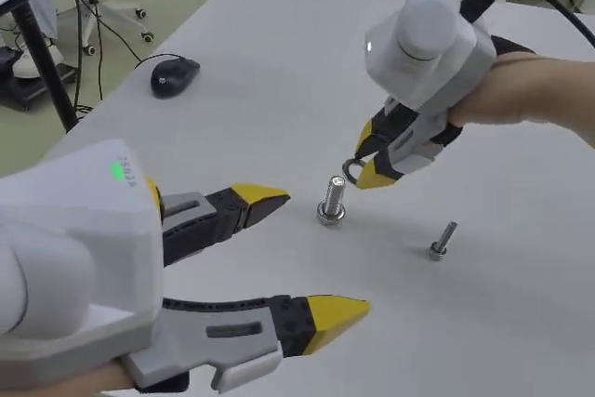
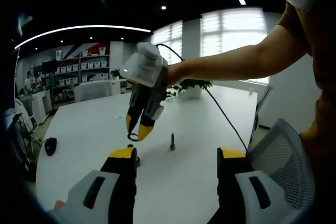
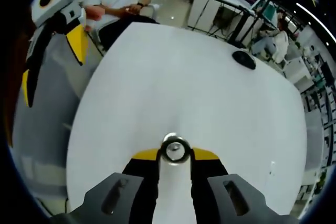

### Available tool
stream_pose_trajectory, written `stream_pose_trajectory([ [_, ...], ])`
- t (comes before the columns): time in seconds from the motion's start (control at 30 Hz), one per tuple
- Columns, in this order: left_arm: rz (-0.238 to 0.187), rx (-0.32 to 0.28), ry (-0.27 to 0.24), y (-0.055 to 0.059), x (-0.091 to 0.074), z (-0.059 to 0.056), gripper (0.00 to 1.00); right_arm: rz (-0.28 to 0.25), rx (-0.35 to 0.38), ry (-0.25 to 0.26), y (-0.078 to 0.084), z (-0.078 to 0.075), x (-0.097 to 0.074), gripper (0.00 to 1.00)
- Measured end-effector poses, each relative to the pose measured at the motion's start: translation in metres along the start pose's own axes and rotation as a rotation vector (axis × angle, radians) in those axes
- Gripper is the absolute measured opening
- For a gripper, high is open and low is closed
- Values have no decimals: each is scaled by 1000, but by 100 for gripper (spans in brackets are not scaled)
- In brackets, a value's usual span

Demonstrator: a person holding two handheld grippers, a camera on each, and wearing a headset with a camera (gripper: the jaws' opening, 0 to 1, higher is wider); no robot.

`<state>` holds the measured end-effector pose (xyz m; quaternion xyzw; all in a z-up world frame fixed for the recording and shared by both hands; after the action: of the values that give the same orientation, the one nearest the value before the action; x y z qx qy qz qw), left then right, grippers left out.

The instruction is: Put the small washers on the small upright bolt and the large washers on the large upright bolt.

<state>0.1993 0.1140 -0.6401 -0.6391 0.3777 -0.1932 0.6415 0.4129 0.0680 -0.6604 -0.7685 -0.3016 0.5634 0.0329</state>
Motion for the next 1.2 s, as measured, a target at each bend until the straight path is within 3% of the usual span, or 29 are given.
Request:
stream_pose_trajectory([
  [0.13,-9,-4,-4,-2,0,3,61,21,-16,-29,-2,7,10,22],
  [0.67,0,-31,-5,5,1,8,61,56,-57,-52,-4,12,30,22],
  [0.93,-7,-32,-10,5,-1,9,61,97,-81,-64,0,17,43,22],
  [1.2,-1,-42,-12,8,-1,11,61,101,-101,-82,8,21,60,23],
])
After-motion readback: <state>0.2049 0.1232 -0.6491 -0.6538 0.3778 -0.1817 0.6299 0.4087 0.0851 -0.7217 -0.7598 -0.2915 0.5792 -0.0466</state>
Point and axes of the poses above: the centre of the closed fingertips' face, and the gripper's own axes: x roughly forward along the fingers, z roughly to its left, y roughly out of its underside, the point moved 8 cm from there along -x, roughly backward along the fingers, and after that the axes turned 14 degrees about y, right-handed, at the moved point
